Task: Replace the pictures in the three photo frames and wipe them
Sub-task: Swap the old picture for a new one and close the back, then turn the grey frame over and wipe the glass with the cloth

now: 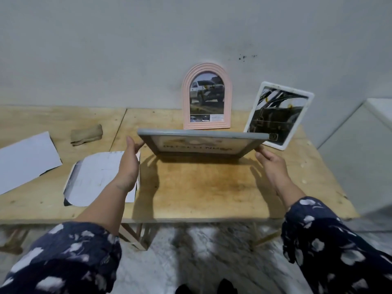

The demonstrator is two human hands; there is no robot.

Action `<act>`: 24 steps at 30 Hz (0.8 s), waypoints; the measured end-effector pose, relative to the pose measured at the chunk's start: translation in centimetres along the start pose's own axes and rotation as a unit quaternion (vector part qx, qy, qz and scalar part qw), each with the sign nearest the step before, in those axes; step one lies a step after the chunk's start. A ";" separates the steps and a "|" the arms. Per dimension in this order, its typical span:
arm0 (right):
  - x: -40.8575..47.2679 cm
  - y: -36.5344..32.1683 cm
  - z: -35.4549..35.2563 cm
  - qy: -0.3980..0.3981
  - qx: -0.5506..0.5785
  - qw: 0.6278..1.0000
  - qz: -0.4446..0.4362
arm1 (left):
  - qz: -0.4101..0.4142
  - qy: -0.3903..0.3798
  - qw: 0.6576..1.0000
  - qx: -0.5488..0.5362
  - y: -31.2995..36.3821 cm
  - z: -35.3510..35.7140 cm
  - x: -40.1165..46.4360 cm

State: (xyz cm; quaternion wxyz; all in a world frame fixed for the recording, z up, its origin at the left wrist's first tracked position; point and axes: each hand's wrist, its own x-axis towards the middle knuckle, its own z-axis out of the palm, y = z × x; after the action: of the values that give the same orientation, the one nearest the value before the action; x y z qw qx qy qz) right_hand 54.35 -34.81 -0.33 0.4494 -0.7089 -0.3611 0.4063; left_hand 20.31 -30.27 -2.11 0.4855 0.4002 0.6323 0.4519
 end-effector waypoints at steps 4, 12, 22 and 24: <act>0.5 -1.5 1.4 0.026 0.098 0.995 -0.001 | 0.091 -0.001 0.996 0.022 1.2 1.6 0.6; 1.5 -2.4 3.1 0.045 -0.012 0.999 0.027 | -0.013 0.068 0.983 0.172 -0.4 2.5 2.2; 2.9 2.4 4.5 0.026 -0.046 0.994 0.098 | -0.034 0.055 0.947 0.314 -4.2 3.5 2.5; 3.4 3.0 4.8 0.023 -0.064 0.992 0.108 | -0.041 0.057 0.934 0.351 -4.5 3.8 2.9</act>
State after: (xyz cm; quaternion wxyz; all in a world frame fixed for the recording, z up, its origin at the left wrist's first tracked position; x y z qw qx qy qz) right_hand 51.80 -31.19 -5.23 0.3645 -0.7802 -0.2970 0.4125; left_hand 23.08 -28.09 -7.58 0.2956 0.4923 0.7931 0.2033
